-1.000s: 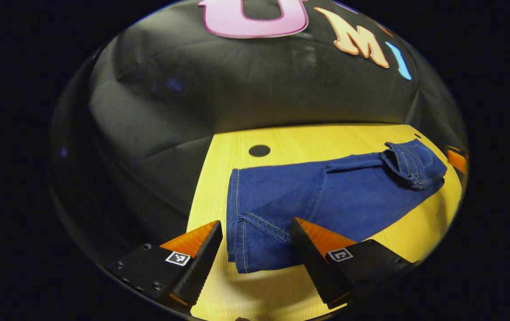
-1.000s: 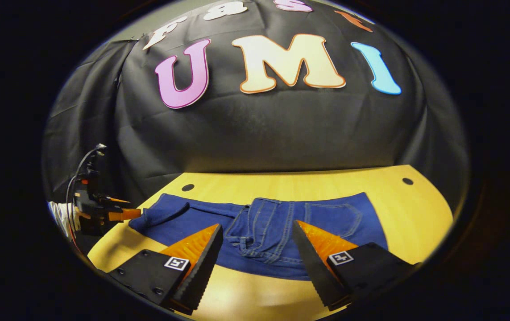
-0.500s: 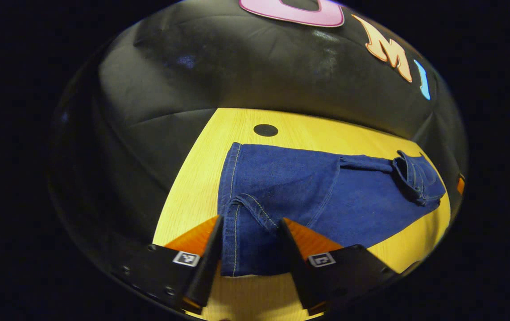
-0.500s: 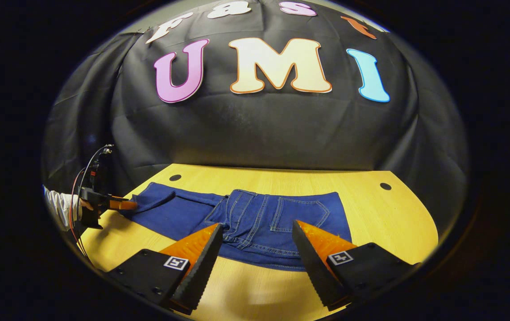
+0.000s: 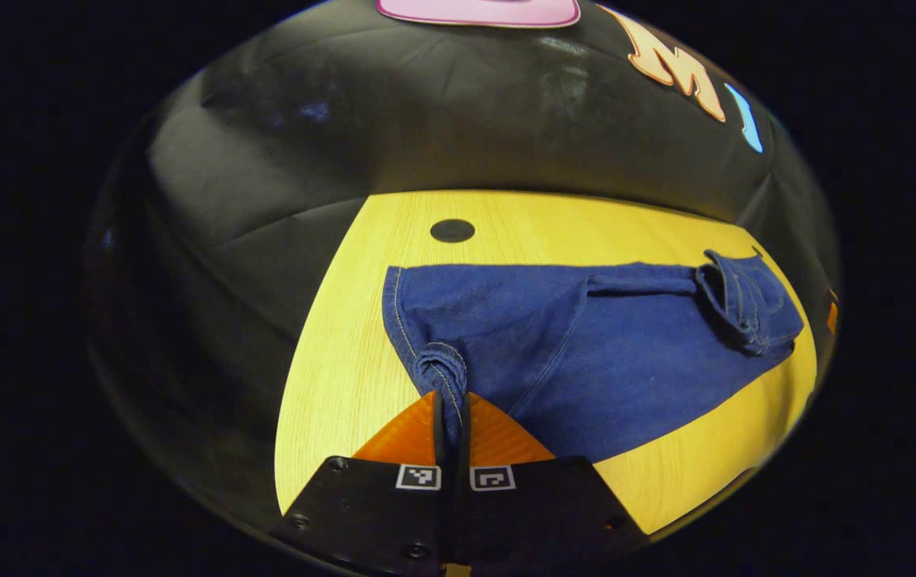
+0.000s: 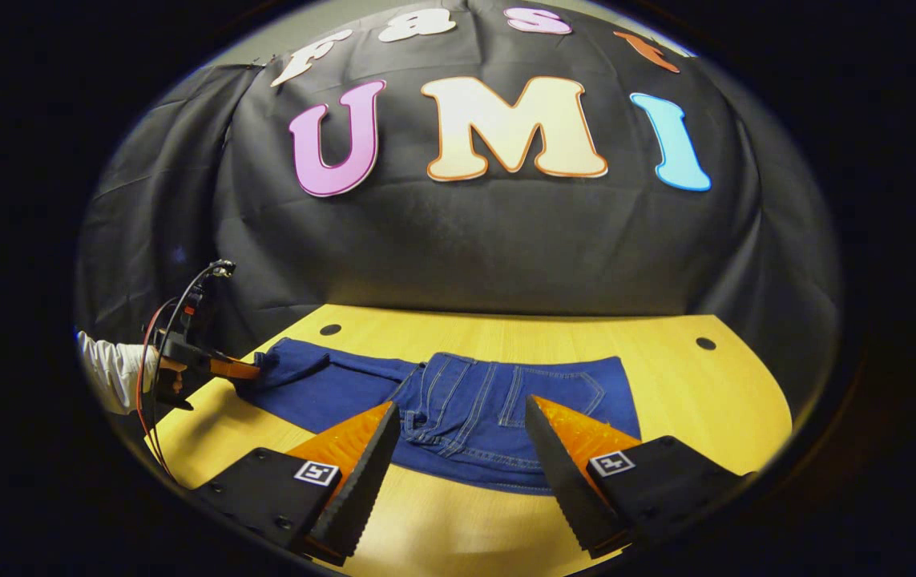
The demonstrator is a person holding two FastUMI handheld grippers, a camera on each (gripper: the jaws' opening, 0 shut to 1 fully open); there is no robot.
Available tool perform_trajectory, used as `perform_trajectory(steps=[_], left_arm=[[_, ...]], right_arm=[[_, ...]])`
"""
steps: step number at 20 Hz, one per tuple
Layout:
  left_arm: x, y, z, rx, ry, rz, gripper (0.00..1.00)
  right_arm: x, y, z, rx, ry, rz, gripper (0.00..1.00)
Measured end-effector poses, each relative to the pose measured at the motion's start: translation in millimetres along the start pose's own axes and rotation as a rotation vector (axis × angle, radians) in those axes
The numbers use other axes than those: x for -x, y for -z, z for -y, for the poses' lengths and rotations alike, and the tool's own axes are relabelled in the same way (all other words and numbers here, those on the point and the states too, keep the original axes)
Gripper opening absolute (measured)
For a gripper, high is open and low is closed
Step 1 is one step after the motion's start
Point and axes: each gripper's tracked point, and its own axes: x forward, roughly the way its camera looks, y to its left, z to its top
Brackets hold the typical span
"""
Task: Grasp the waist and the cuffs of the jeans and fold them to make the two legs overlap; first hold the waist and fold one-third of the jeans toward the cuffs, then hold the cuffs and fold the remaining one-third in the same direction to finish folding.
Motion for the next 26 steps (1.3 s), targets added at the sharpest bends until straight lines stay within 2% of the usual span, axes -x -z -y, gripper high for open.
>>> perform_trajectory(steps=[1, 2, 3, 4, 9, 12, 26], left_arm=[[8.8, -12.7, 7.5, 0.023, 0.018, 0.027, 0.0], [15.7, -23.3, 13.8, 0.051, 0.029, 0.056, 0.0], [25.5, -35.1, 22.7, 0.071, 0.04, 0.074, 0.0], [37.3, -43.1, 33.3, 0.082, 0.055, 0.094, 0.0], [77.1, -89.5, 108.7, 0.024, 0.107, 0.176, 0.0], [84.9, -110.5, 159.3, 0.008, 0.146, 0.201, 0.0], [58.6, -148.6, 384.5, -0.098, 0.308, 0.227, 0.0]], right_arm=[[2.5, -3.8, 3.4, 0.007, 0.001, 0.016, 0.97], [4.1, -5.8, 5.9, 0.007, -0.009, 0.028, 0.92], [6.1, -5.7, 6.1, 0.007, -0.023, 0.031, 0.98], [7.1, -2.6, 7.9, 0.014, -0.036, 0.019, 0.98], [22.4, -2.1, 23.3, 0.031, -0.103, -0.001, 0.97], [34.2, -8.4, 45.5, 0.044, -0.114, 0.006, 0.97], [85.2, -10.7, 191.8, 0.02, -0.028, 0.016, 0.97]])
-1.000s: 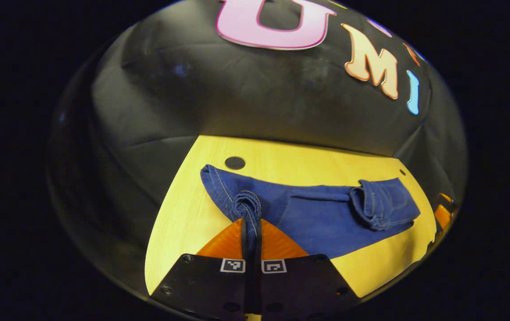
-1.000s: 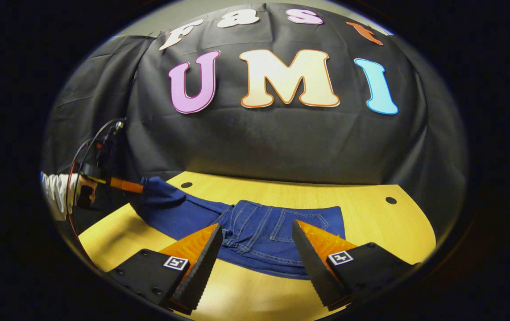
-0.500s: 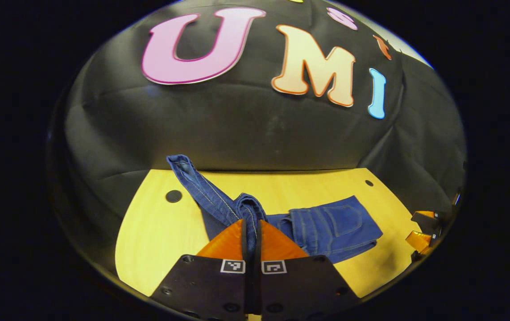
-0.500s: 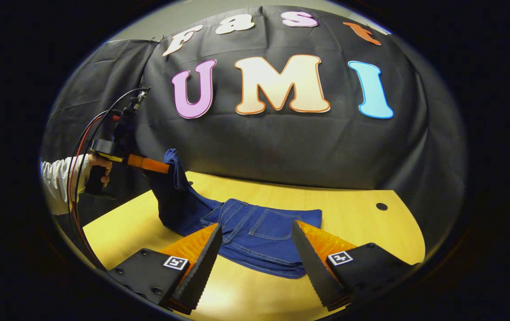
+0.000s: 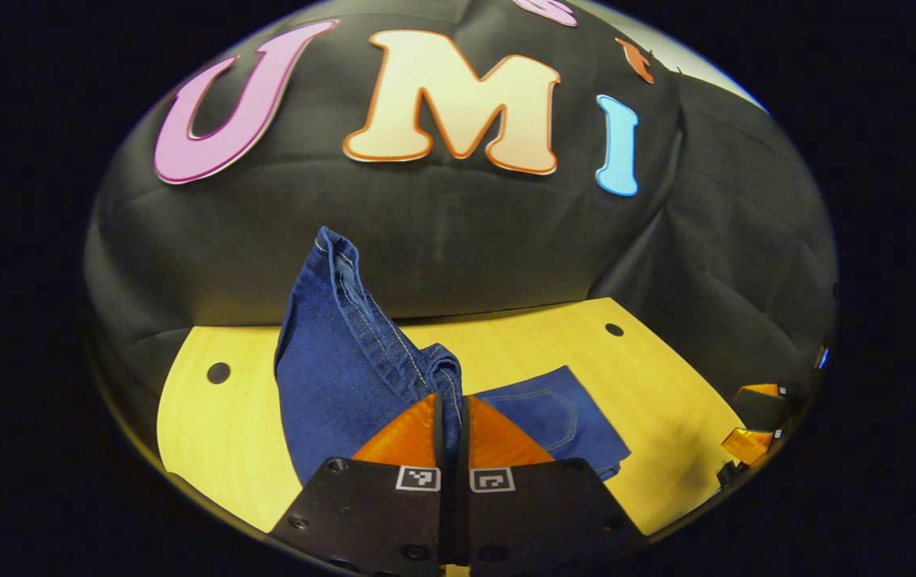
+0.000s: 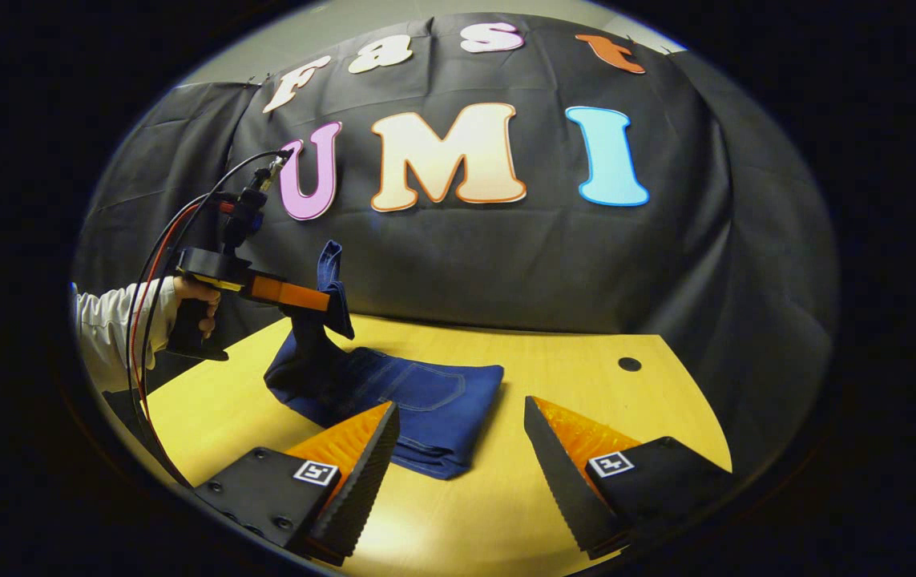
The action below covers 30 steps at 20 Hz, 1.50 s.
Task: Grasp the waist and the cuffs of the jeans and fold them to make the two legs overlap; first hold the waist and fold one-third of the jeans toward the cuffs, then hold the cuffs and fold the remaining one-third in the same direction to finish folding.
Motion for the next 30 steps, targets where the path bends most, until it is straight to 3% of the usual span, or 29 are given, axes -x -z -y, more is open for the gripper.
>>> perform_trajectory(steps=[5, 7, 8, 11, 12, 15, 18, 20, 23, 24, 25, 26, 27, 28, 30], left_arm=[[-47.1, 13.2, 75.8, -0.01, 0.07, -0.03, 0.0], [-67.4, 31.1, 90.4, -0.001, 0.056, -0.067, 0.0], [-75.7, 40.2, 94.4, 0.007, 0.047, -0.086, 0.0], [-88.0, 70.0, 100.6, 0.046, 0.02, -0.128, 0.0], [-91.7, 80.3, 100.3, 0.056, 0.011, -0.131, 0.0], [-89.3, 93.6, 103.7, 0.056, -0.011, -0.119, 0.01], [-66.9, 74.9, 108.2, -0.005, -0.02, 0.004, 0.58], [-21.5, 41.4, 102.9, -0.043, -0.056, 0.122, 0.95], [50.1, -0.8, 86.0, -0.095, -0.137, 0.283, 0.95], [73.9, -12.2, 75.2, -0.118, -0.174, 0.328, 0.95], [98.2, -23.2, 64.2, -0.144, -0.214, 0.37, 0.95], [122.3, -29.1, 55.5, -0.167, -0.247, 0.406, 0.94], [143.4, -37.2, 47.0, -0.181, -0.275, 0.441, 0.94], [160.1, -40.6, 39.9, -0.183, -0.294, 0.465, 0.94], [191.3, -45.2, 27.8, -0.166, -0.32, 0.5, 0.94]], right_arm=[[19.0, 10.6, 41.3, 0.006, 0.029, -0.014, 0.97], [23.2, 16.6, 55.9, 0.004, 0.043, -0.023, 0.92], [25.5, 19.4, 62.4, 0.001, 0.05, -0.027, 0.97], [32.3, 24.8, 77.4, -0.01, 0.065, -0.035, 0.97], [32.4, 28.0, 79.8, -0.015, 0.066, -0.037, 0.92], [32.5, 24.5, 82.1, -0.035, 0.06, -0.027, 0.97], [27.6, 3.6, 72.1, -0.055, 0.038, 0.027, 0.98], [24.6, -17.9, 61.7, -0.06, 0.028, 0.084, 0.98], [25.4, -65.1, 38.4, -0.079, 0.044, 0.207, 0.97], [29.7, -81.8, 28.7, -0.089, 0.053, 0.255, 0.92], [37.1, -100.2, 19.5, -0.097, 0.063, 0.311, 0.97], [46.6, -119.4, 5.6, -0.1, 0.069, 0.37, 0.97], [51.9, -131.7, -1.9, -0.102, 0.081, 0.41, 0.92], [57.0, -140.6, -12.1, -0.102, 0.091, 0.44, 0.97], [66.6, -157.8, -28.8, -0.096, 0.119, 0.503, 0.92]])
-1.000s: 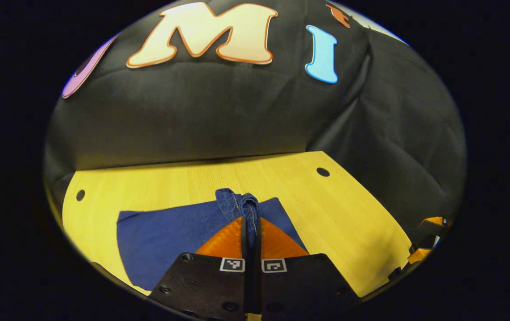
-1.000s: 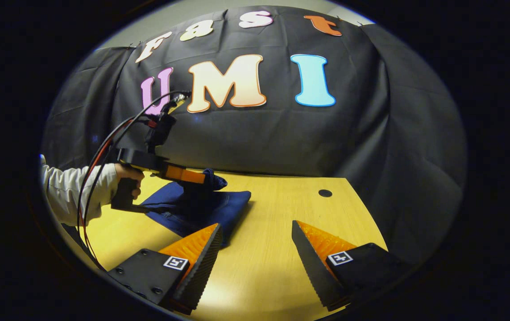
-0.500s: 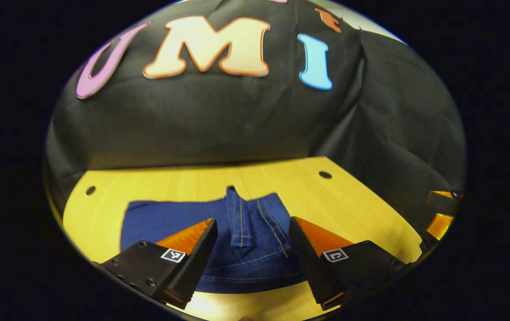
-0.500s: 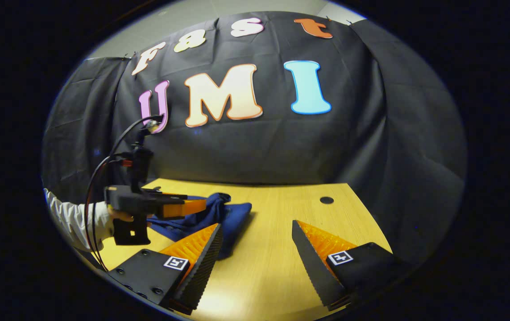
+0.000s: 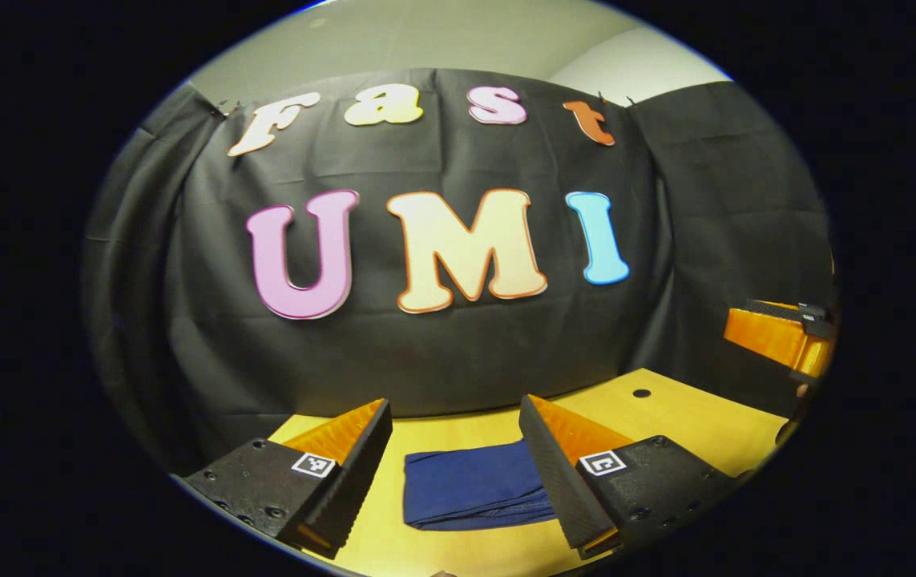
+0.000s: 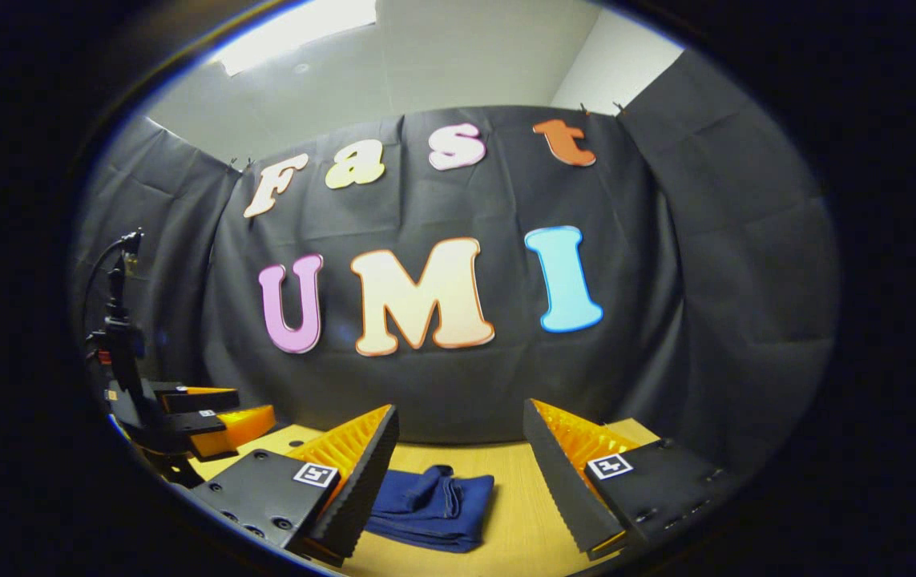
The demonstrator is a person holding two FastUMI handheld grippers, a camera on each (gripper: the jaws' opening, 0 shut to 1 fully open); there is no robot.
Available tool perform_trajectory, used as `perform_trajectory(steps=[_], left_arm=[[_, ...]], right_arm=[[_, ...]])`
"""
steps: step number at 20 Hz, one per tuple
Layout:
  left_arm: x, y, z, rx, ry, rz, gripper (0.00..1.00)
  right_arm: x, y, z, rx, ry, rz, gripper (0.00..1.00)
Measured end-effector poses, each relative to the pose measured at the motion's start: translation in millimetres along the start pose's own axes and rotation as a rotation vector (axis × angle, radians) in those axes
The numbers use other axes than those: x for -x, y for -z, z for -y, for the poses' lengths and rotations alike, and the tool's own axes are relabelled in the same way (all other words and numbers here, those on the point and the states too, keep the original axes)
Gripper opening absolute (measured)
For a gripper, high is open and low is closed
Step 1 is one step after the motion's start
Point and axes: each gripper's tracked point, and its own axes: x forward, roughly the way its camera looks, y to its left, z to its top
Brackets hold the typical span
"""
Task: Grasp the waist and the cuffs of the jeans and fold them to make the two legs overlap; first hold the waist and fold one-third of the jeans toward the cuffs, then hold the cuffs and fold the remaining one-third in the same direction to finish folding.
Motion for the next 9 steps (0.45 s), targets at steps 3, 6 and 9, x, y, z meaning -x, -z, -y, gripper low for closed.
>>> perform_trajectory(steps=[3, 6, 9], left_arm=[[20.6, -11.8, -29.2, 0.02, -0.033, 0.031, 0.94], [32.2, -12.0, -47.9, 0.02, -0.049, 0.033, 0.94], [37.5, -9.0, -51.5, 0.028, -0.048, 0.031, 0.94]], right_arm=[[8.9, -5.5, -27.4, -0.004, 0.004, 0.007, 0.93], [17.9, -6.5, -48.0, 0.0, -0.015, 0.002, 0.97], [27.0, -12.4, -59.5, 0.036, -0.033, 0.012, 0.97]])
